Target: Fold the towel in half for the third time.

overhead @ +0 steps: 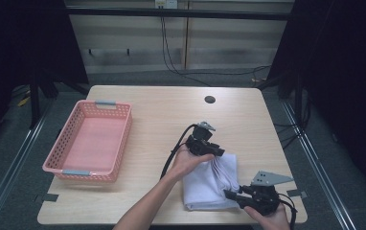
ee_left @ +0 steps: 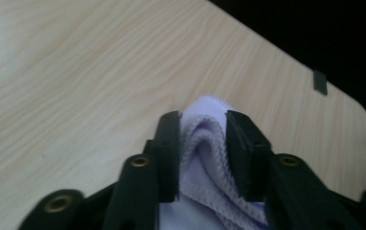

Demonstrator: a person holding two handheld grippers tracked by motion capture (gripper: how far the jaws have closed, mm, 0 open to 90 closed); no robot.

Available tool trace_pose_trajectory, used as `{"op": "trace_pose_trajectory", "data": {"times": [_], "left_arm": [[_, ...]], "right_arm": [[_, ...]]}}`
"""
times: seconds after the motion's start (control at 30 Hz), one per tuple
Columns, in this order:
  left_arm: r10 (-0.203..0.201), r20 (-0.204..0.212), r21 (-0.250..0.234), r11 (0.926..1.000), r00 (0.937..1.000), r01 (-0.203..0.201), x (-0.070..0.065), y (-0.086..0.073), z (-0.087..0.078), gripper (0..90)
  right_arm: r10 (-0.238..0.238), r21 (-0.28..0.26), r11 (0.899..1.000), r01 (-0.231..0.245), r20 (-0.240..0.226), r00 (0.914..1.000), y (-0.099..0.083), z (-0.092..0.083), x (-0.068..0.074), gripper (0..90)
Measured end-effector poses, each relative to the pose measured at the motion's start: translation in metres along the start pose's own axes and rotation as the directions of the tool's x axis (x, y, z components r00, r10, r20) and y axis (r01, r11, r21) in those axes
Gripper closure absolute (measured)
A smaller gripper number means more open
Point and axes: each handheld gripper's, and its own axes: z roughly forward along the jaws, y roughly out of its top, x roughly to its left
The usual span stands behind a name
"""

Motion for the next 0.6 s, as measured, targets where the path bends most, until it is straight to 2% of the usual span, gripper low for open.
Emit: {"op": "trace_pose_trajectory", "data": {"times": [0.07, 0.17, 0.23, 0.3, 0.33, 0.37, 0.43, 0.47, 0.53, 0.57, 0.6], "left_arm": [[0.004, 0.000, -0.024, 0.9997, 1.0000, -0.004, -0.001, -0.001, -0.008, 49.6], [0.022, -0.027, -0.038, 0.9990, 0.9994, -0.023, -0.002, -0.004, -0.028, 43.5], [0.032, -0.049, -0.050, 0.9981, 0.9983, -0.035, -0.003, -0.010, -0.042, 41.3], [0.043, -0.074, -0.040, 0.9981, 0.9963, -0.046, -0.005, -0.017, -0.054, 42.4], [0.050, -0.076, -0.034, 0.9981, 0.9959, -0.052, -0.007, -0.022, -0.060, 43.6], [0.067, -0.071, -0.023, 0.9974, 0.9952, -0.069, -0.009, -0.028, -0.065, 46.6], [0.101, -0.046, 0.012, 0.9948, 0.9938, -0.101, -0.017, -0.044, -0.072, 54.9], [0.116, -0.055, 0.034, 0.9929, 0.9917, -0.114, -0.022, -0.052, -0.074, 56.2], [0.121, -0.019, 0.057, 0.9912, 0.9925, -0.120, -0.030, -0.068, -0.077, 55.9], [0.140, -0.016, 0.073, 0.9877, 0.9900, -0.139, -0.035, -0.076, -0.080, 55.5], [0.147, -0.015, 0.069, 0.9870, 0.9890, -0.145, -0.039, -0.083, -0.081, 54.8]], "right_arm": [[0.010, 0.002, 1.000, -0.010, 0.005, 0.9999, -0.004, -0.006, -0.002, 51.0], [-0.003, -0.039, 0.999, 0.003, 0.010, 0.9999, -0.002, -0.017, -0.008, 36.1], [0.004, -0.066, 0.998, -0.002, 0.020, 0.9998, 0.007, -0.020, -0.016, 35.2], [0.003, -0.096, 0.995, 0.002, 0.045, 0.9990, 0.019, -0.016, -0.026, 34.5], [-0.007, -0.089, 0.996, 0.012, 0.052, 0.9986, 0.026, -0.011, -0.031, 34.5], [-0.012, -0.073, 0.997, 0.018, 0.082, 0.9966, 0.034, -0.004, -0.036, 34.4], [-0.016, -0.048, 0.999, 0.020, 0.096, 0.9952, 0.046, 0.014, -0.049, 33.9], [-0.026, -0.023, 0.999, 0.029, 0.121, 0.9924, 0.052, 0.024, -0.054, 33.5], [-0.025, 0.009, 1.000, 0.024, 0.123, 0.9921, 0.062, 0.045, -0.065, 32.5], [-0.037, 0.024, 0.999, 0.034, 0.155, 0.9872, 0.066, 0.055, -0.070, 32.5], [-0.028, 0.024, 0.999, 0.024, 0.163, 0.9862, 0.068, 0.063, -0.074, 32.5]]}}
